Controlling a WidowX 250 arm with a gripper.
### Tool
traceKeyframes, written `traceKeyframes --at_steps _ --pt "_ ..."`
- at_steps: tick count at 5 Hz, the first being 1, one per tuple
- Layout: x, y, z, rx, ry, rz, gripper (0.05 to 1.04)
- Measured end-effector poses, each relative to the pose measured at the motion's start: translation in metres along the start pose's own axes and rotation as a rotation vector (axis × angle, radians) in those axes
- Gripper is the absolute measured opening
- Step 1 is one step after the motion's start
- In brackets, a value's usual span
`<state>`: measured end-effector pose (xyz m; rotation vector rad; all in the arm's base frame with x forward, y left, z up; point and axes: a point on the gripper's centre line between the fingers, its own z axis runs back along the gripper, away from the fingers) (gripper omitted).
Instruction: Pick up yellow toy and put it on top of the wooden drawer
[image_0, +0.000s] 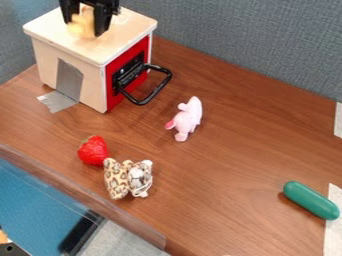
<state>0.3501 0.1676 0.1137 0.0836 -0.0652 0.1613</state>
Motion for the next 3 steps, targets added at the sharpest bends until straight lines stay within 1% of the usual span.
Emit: traceKeyframes --at_steps 1,2,3 --pt "0.001 0.002 0.019 -0.018 -0.042 0.001 1.005" --pt "0.001 0.003 0.033 -0.026 -0.057 -0.009 1.001" --pt "0.001 0.002 0.04 -0.029 -0.044 -0.023 1.001"
